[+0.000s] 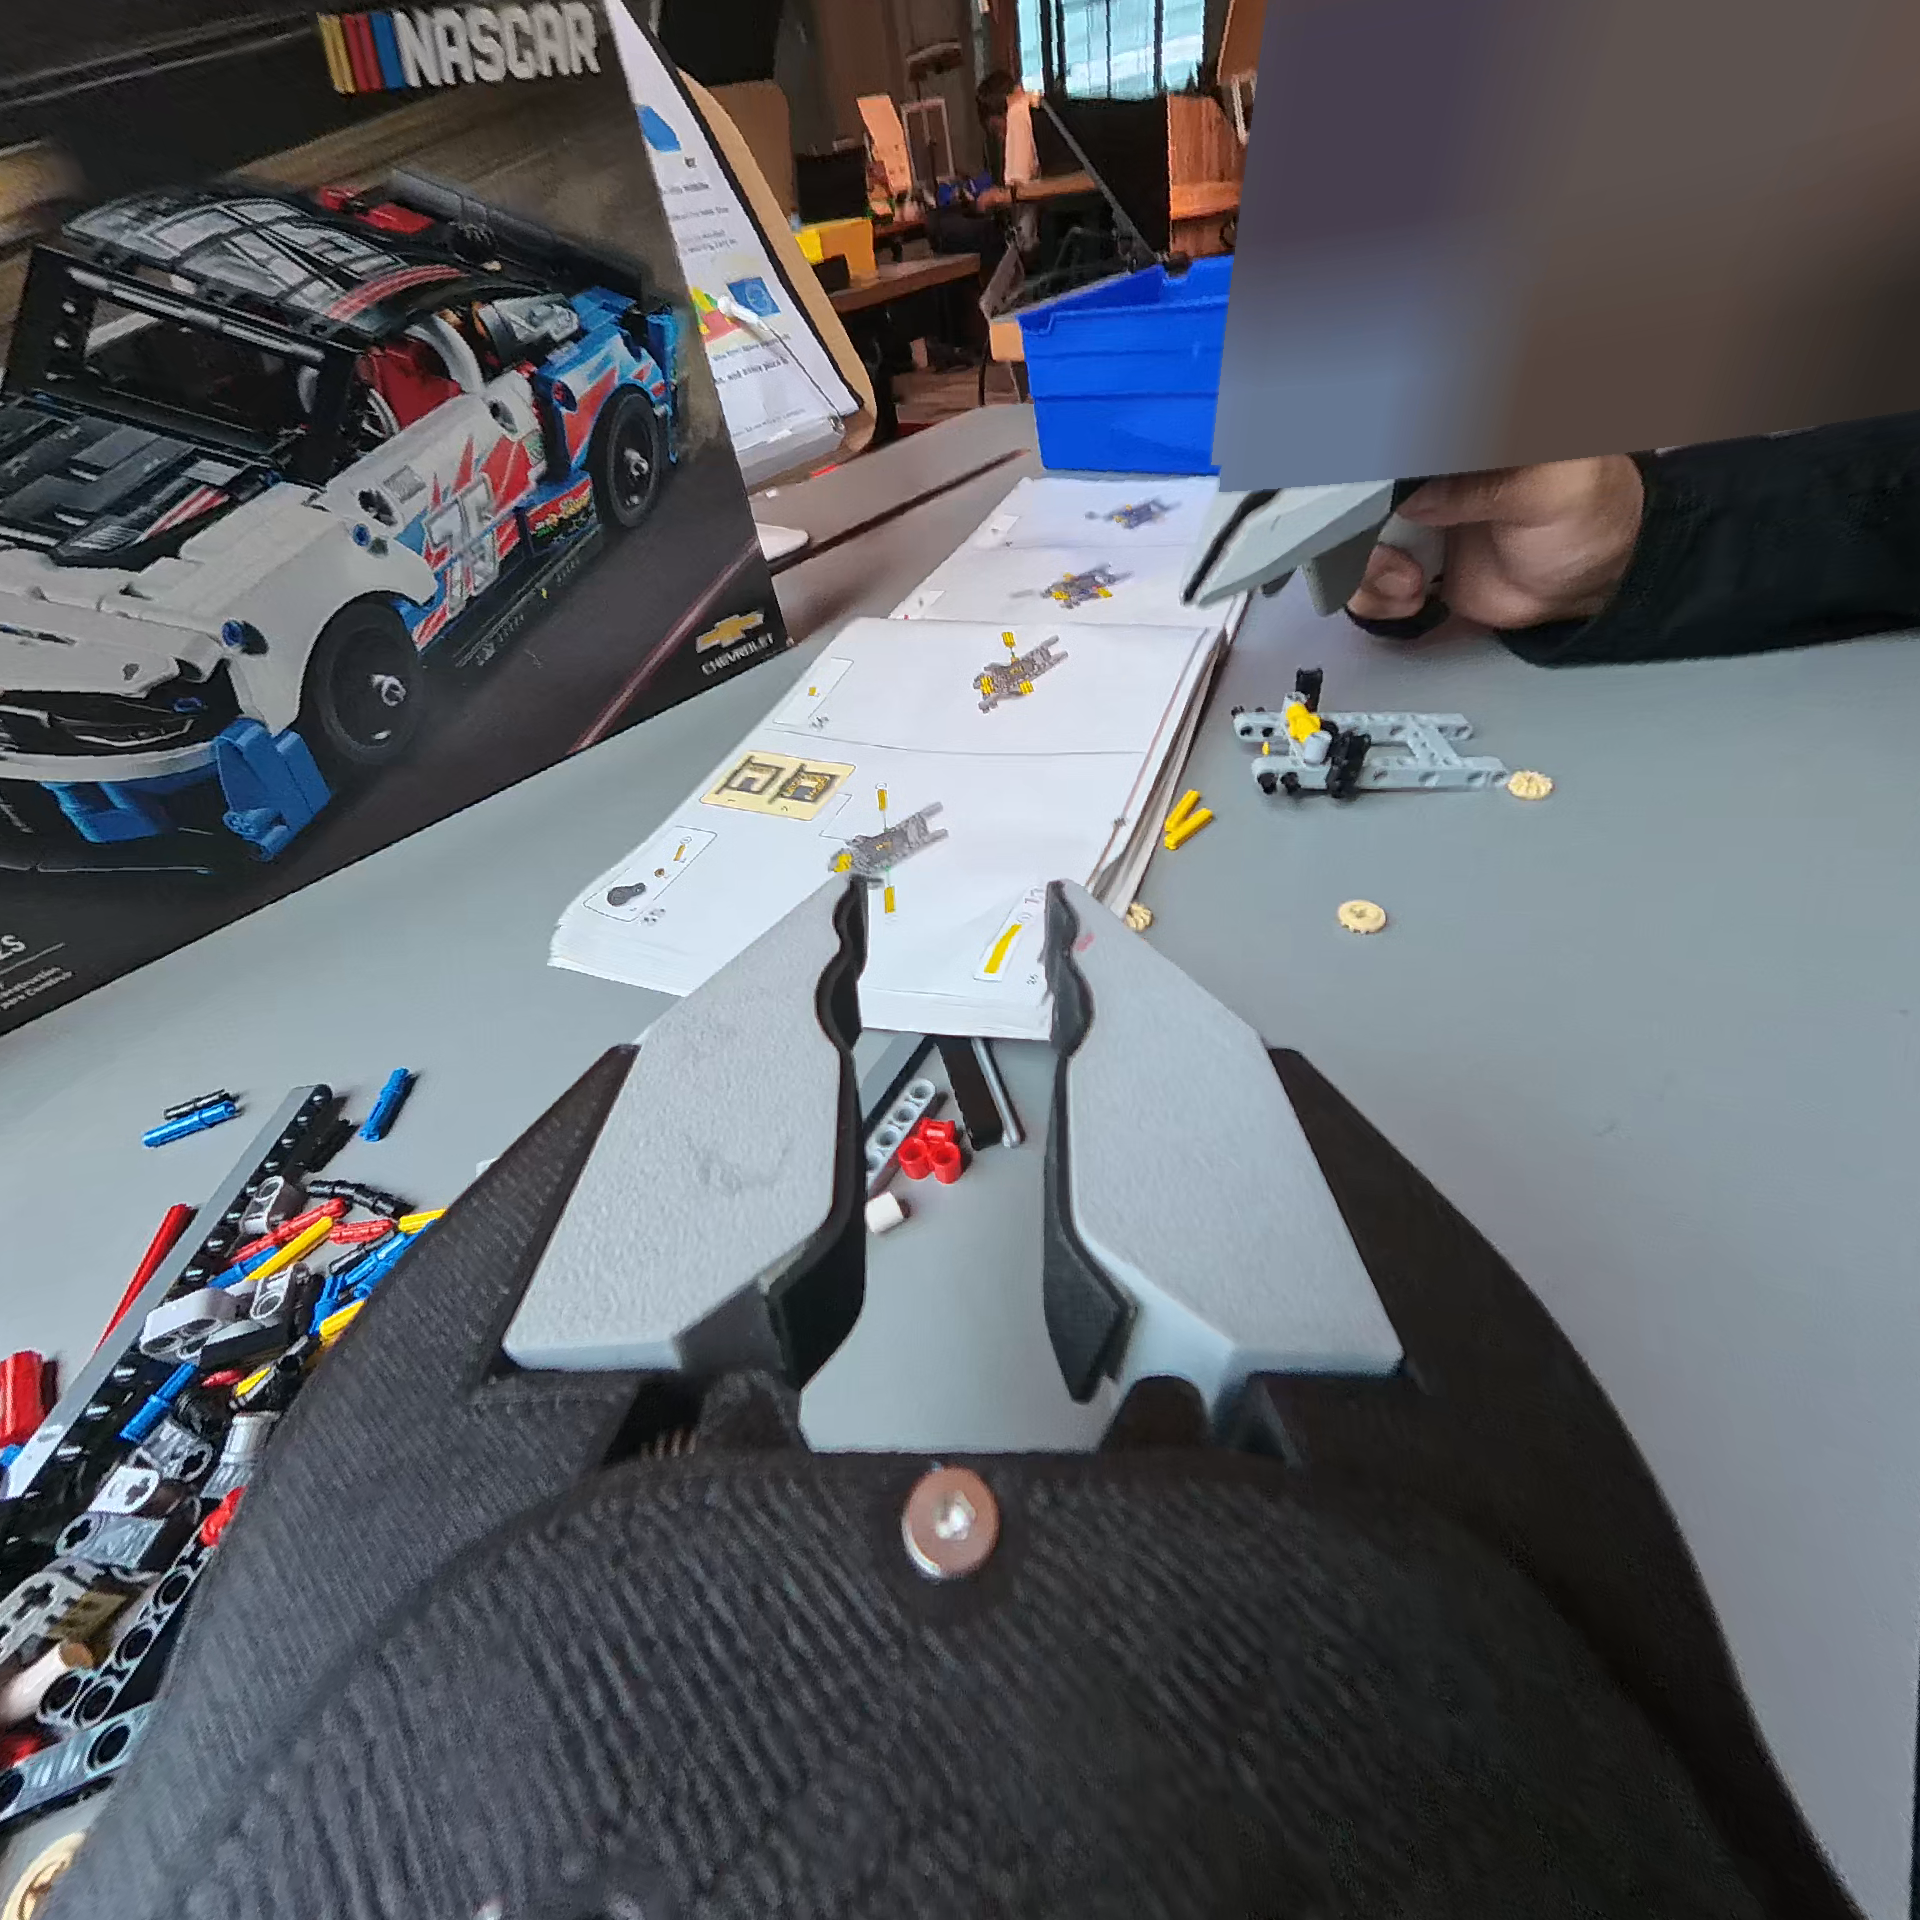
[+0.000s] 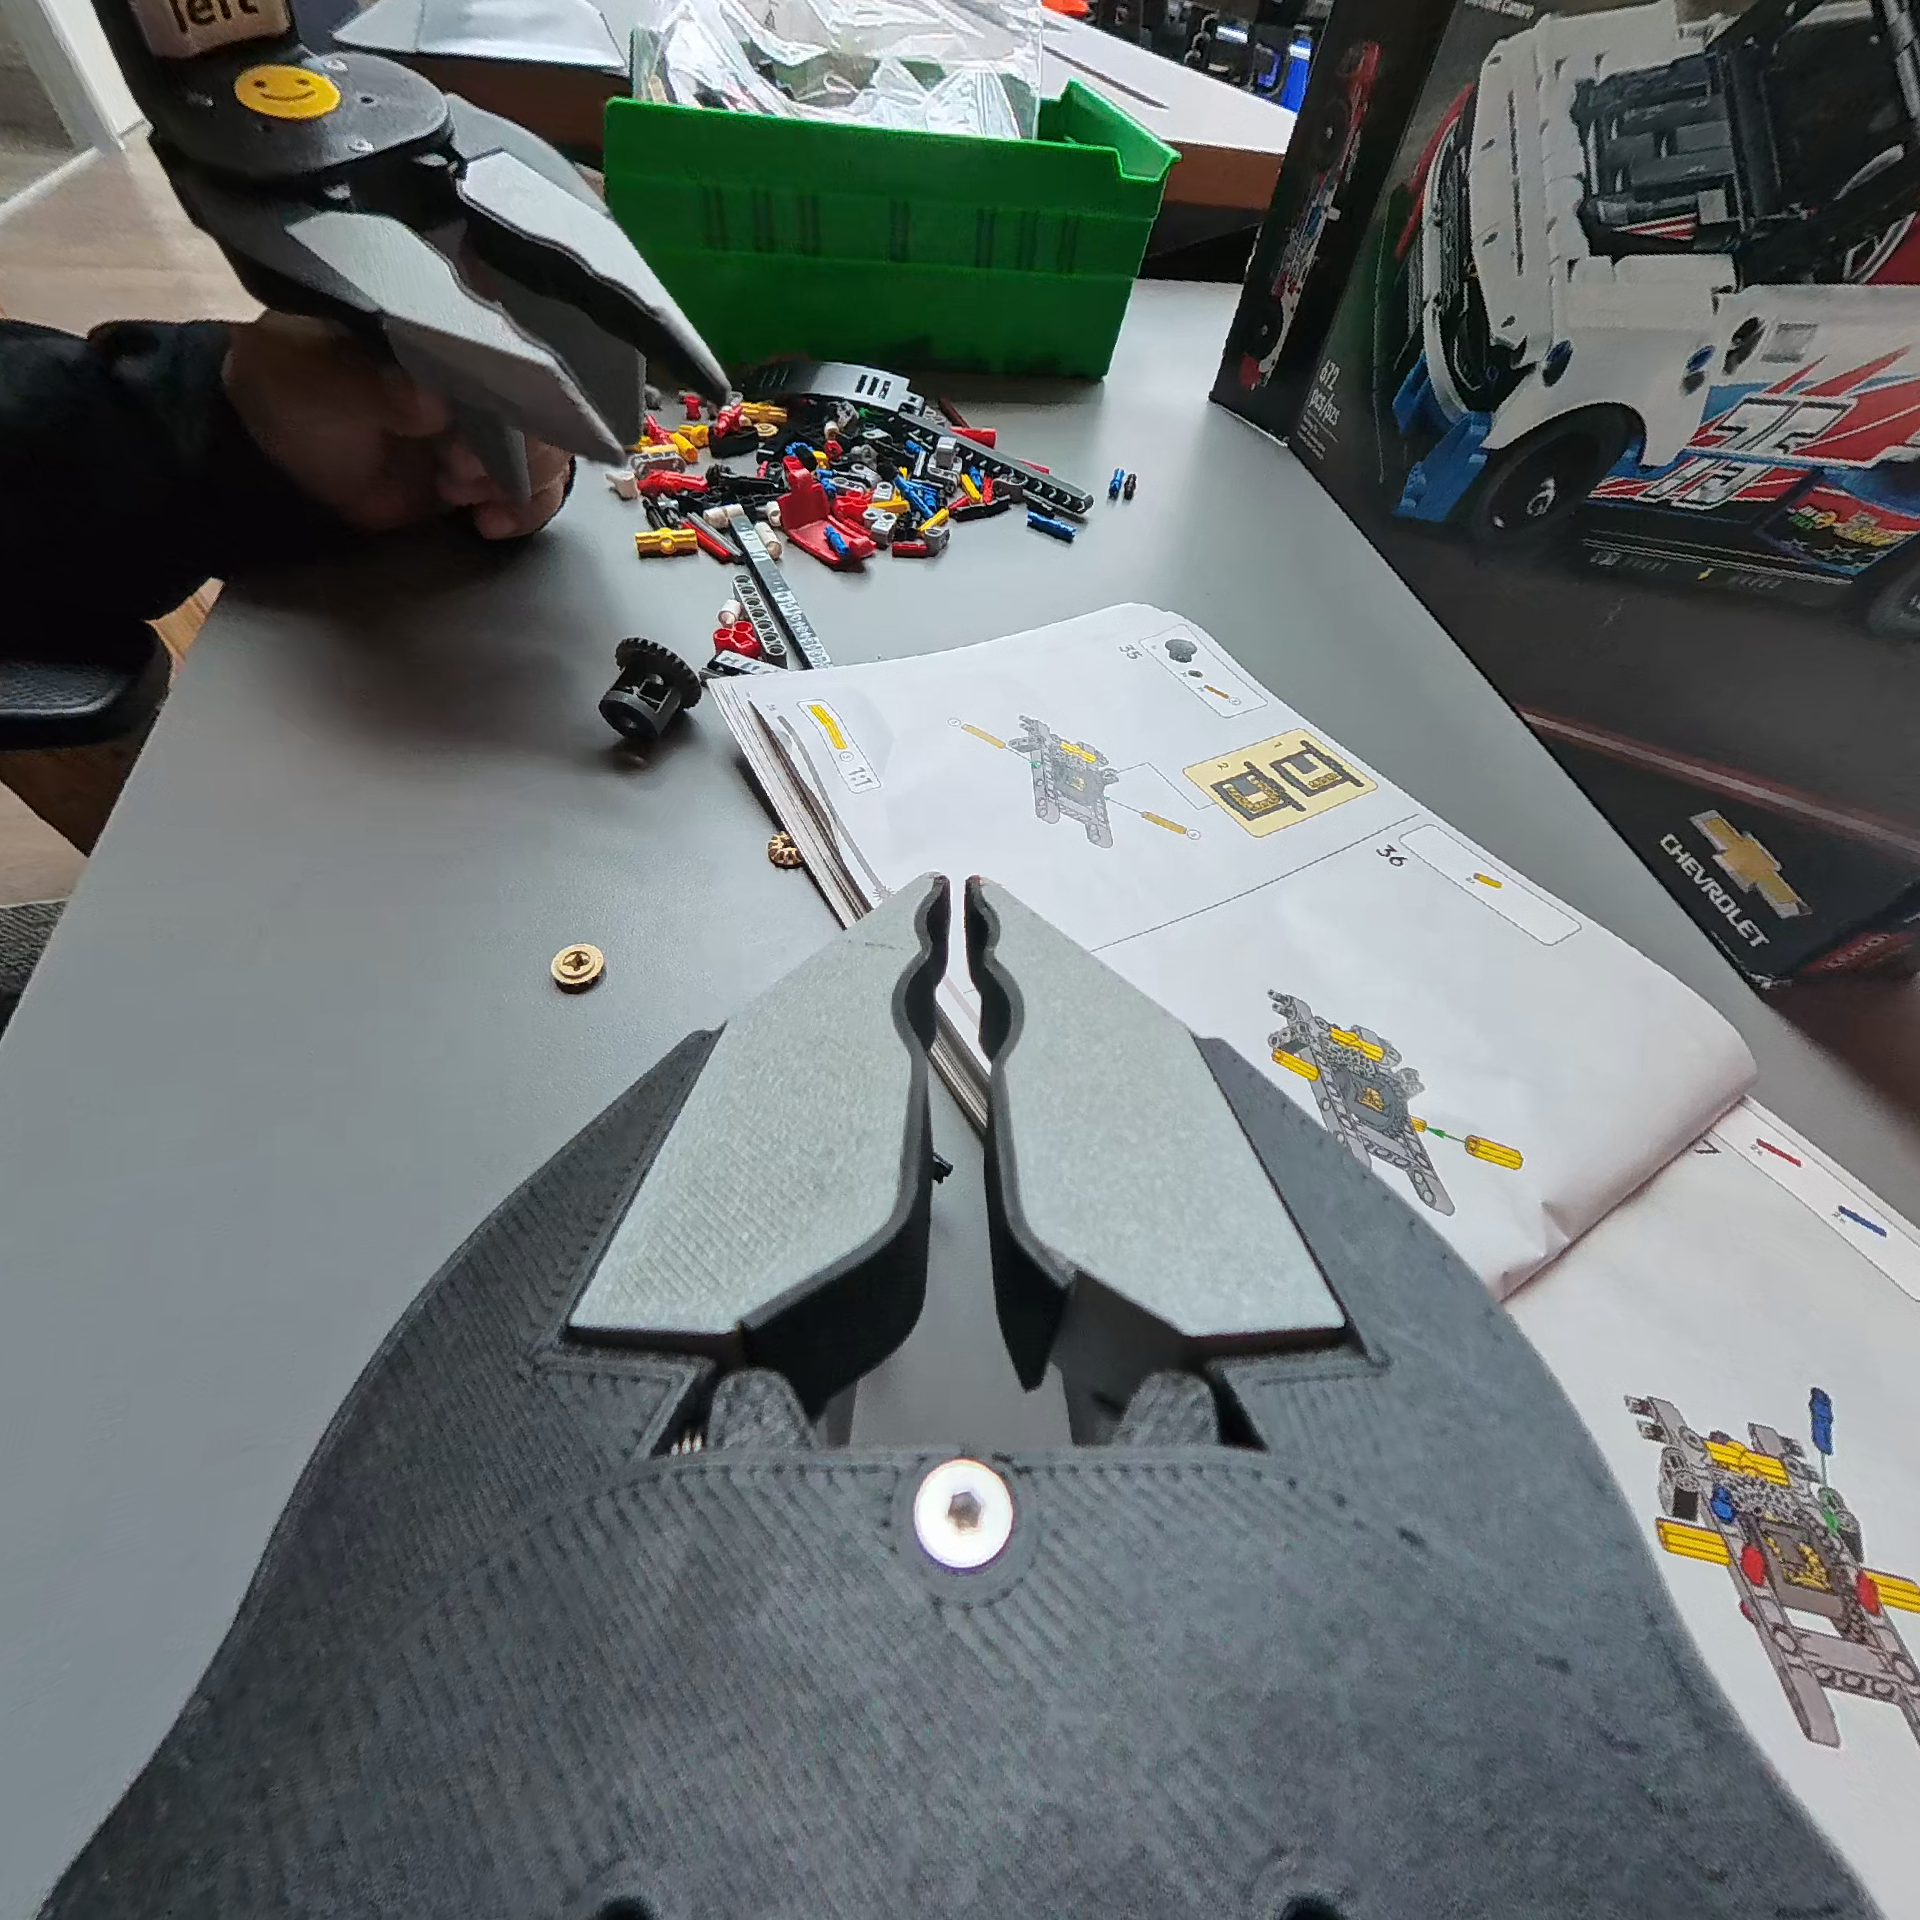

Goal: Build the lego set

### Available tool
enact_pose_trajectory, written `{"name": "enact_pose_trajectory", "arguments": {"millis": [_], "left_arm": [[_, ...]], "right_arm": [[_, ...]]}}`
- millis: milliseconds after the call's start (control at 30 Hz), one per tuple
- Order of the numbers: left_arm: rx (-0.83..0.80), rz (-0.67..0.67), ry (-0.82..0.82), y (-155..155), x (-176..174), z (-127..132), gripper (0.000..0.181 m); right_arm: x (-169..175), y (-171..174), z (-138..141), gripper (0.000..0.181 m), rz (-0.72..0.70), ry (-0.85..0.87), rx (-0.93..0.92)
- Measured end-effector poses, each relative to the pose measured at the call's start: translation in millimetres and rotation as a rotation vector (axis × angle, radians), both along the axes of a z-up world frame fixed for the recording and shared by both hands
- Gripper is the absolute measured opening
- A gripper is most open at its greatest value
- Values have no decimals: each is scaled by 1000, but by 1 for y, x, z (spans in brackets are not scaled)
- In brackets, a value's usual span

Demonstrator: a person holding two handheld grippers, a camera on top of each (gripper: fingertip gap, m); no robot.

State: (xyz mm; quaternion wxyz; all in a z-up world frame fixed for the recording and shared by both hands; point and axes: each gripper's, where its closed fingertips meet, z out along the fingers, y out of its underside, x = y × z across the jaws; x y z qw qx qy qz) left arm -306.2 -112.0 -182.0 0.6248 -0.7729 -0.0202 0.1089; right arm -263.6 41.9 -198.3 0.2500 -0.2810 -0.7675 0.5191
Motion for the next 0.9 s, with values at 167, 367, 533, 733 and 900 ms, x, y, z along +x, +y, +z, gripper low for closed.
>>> {"name": "enact_pose_trajectory", "arguments": {"millis": [167,367,533,733,900], "left_arm": [[-117,-40,-3,2,18,-16,40],[-269,-57,-59,4,37,-39,42],[-416,-10,-29,7,39,-61,41],[-501,25,-20,11,36,-74,39],[-517,48,-21,12,33,-76,25]], "right_arm": [[0,1,1,0,-9,16,20],[1,-1,2,0,-8,34,37],[-1,0,2,0,-17,41,50],[-2,-1,1,0,-17,37,49],[-1,-3,0,0,-7,35,55]]}}
